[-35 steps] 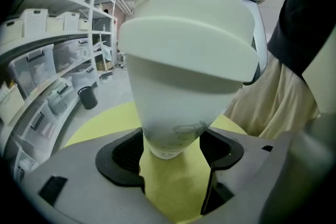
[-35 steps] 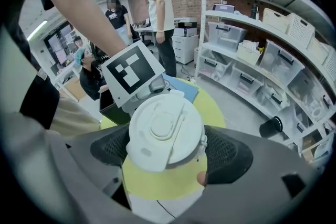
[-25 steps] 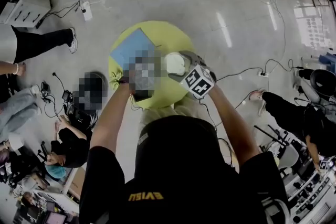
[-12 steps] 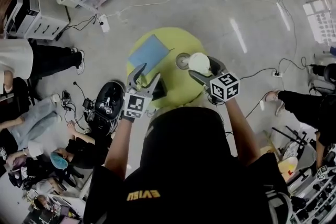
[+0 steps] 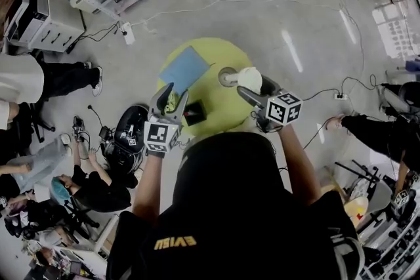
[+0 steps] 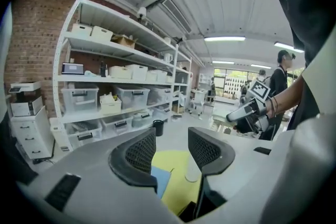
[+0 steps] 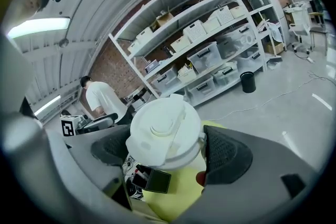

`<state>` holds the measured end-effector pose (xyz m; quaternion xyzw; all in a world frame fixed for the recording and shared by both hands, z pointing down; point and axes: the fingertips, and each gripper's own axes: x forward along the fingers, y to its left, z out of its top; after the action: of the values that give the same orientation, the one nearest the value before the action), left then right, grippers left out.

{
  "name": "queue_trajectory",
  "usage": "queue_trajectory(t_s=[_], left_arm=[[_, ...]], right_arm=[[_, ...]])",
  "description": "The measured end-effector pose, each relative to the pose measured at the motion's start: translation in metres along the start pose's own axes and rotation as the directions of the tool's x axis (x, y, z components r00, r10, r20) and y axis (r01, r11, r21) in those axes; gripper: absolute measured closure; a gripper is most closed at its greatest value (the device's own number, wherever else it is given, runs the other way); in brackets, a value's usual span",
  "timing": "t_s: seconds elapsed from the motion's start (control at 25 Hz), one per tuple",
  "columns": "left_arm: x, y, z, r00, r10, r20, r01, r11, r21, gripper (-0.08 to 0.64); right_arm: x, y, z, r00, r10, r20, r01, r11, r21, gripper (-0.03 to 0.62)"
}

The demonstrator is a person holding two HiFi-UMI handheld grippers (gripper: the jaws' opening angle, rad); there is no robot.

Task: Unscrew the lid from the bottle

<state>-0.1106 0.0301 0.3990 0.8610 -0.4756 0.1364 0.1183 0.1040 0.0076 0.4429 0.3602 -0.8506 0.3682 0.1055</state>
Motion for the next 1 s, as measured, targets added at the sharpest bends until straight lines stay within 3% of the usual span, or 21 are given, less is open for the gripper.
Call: queue_trajectory(t_s=[0.52, 1.0], left_arm=[[-0.013, 0.024, 0.007, 0.996, 0.065, 0.057, -0.059, 0.994, -0.092, 0.370], [-0.008, 0.011, 0.015, 0.997, 0.036, 0.064, -0.031, 0.996, -0.080, 0.374]], right_arm=[[-0.010, 0.002, 0.003, 1.000, -0.015, 0.022, 0.014, 1.000, 0.020, 0.167], [-0.020, -0.001, 0.012, 0.998, -0.019, 0.060, 0.015, 0.998, 0.067, 0.167]])
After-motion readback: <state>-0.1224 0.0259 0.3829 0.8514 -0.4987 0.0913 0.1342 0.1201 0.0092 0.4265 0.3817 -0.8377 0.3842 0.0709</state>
